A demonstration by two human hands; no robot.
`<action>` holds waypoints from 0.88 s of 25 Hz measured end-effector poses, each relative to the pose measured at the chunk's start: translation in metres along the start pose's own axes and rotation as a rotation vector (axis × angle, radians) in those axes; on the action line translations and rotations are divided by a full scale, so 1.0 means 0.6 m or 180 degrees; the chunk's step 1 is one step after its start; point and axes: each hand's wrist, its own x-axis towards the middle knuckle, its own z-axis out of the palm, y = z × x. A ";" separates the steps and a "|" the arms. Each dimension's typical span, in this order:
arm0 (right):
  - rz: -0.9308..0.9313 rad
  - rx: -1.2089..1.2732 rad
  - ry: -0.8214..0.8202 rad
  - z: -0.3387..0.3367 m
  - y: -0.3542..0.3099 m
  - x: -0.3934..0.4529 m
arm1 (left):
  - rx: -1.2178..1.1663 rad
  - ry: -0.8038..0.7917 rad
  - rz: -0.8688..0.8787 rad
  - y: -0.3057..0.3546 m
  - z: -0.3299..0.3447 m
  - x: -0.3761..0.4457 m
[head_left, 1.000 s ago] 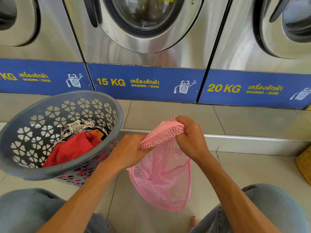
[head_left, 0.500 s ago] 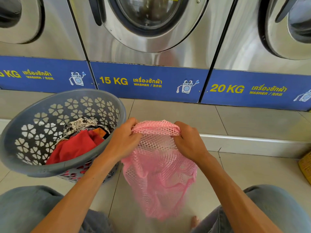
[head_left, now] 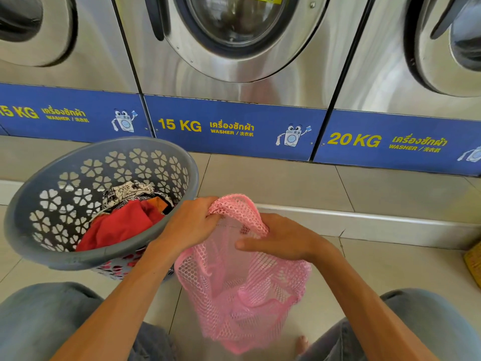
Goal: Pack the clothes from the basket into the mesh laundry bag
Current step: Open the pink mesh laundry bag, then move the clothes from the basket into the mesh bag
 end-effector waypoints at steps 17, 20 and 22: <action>-0.0239 0.0647 0.0184 -0.019 -0.012 -0.026 | 0.0191 -0.0735 -0.0171 -0.025 0.019 0.006; -0.0387 0.1450 -0.0039 -0.012 -0.033 -0.024 | 0.0139 -0.1033 -0.0100 -0.004 0.016 -0.006; -0.0240 0.1854 -0.0063 -0.005 -0.046 -0.018 | -0.0031 -0.1160 -0.0145 0.004 0.017 -0.011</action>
